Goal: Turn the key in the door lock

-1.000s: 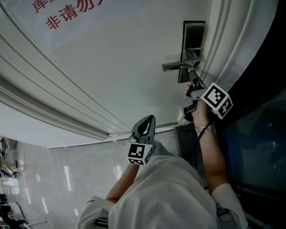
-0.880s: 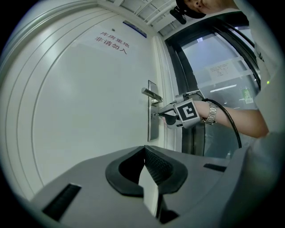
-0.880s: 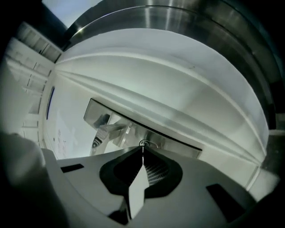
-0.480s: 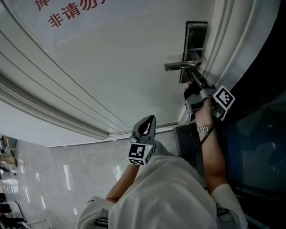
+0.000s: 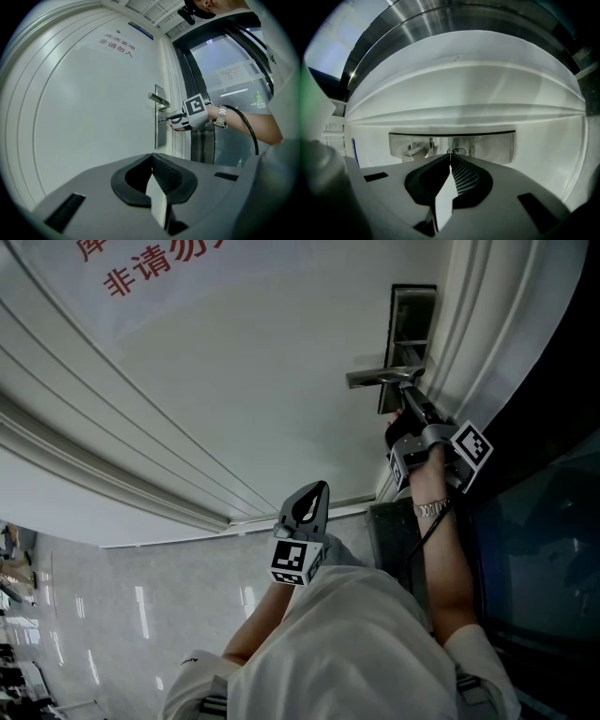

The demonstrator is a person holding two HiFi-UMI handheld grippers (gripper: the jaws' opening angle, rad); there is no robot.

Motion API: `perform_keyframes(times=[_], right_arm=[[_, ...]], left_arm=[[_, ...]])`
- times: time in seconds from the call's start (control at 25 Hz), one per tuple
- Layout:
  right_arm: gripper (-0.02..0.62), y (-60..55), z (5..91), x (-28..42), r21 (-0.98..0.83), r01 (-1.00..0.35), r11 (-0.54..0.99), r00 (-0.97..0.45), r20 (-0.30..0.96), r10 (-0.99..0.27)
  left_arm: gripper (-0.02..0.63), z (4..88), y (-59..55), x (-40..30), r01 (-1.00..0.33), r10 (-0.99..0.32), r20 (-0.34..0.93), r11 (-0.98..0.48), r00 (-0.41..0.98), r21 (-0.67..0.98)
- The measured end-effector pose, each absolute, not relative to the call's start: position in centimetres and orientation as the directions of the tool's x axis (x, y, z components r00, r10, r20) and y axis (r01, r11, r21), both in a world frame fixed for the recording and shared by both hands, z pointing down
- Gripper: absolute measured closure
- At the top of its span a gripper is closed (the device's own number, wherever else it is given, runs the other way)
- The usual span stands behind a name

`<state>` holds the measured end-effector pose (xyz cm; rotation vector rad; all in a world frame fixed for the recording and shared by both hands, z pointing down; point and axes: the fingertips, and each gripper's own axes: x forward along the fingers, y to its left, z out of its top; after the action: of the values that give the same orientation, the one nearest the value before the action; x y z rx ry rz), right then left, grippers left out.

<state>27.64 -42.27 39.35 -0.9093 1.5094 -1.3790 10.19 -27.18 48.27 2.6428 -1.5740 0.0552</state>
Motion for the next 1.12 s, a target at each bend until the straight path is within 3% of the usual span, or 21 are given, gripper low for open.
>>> perform_keyframes(times=[0.16, 0.32, 0.6, 0.72, 0.84, 0.96, 1.12], right_arm=[[0.586, -42.3, 39.0, 27.5, -0.985, -0.080, 0.149, -0.371, -0.110, -0.922], [0.487, -41.9, 38.7, 26.4, -0.961, -0.189, 0.202, -0.439, -0.101, -0.893], [0.459, -40.4, 39.2, 25.7, -0.749, -0.588, 0.306, -0.485, 0.023, -0.874], [0.459, -40.5, 39.0, 26.2, -0.442, -0.841, 0.313, -0.402, 0.122, -0.908], [0.459, -40.5, 38.8, 26.7, -0.079, -0.959, 0.274, -0.283, 0.159, -0.946], [0.459, -40.6, 38.5, 26.3, 0.240, -0.941, 0.237, -0.202, 0.162, -0.966], [0.459, -40.6, 37.9, 25.5, 0.581, -0.799, 0.154, -0.108, 0.114, -0.988]], left_arm=[[0.597, 48.4, -27.2, 10.1, -0.877, -0.874, 0.071, -0.479, 0.480, 0.037], [0.597, 48.5, -27.3, 10.8, -0.867, -0.864, 0.073, -0.497, 0.498, 0.036], [0.597, 48.8, -27.5, 11.4, -0.860, -0.856, 0.077, -0.509, 0.511, 0.041], [0.597, 48.8, -27.5, 11.5, -0.858, -0.855, 0.072, -0.511, 0.513, 0.043], [0.597, 48.9, -27.5, 11.3, -0.860, -0.857, 0.073, -0.508, 0.510, 0.048], [0.597, 49.1, -27.6, 11.0, -0.865, -0.862, 0.076, -0.499, 0.501, 0.052], [0.597, 48.9, -27.6, 10.8, -0.869, -0.866, 0.074, -0.493, 0.495, 0.054]])
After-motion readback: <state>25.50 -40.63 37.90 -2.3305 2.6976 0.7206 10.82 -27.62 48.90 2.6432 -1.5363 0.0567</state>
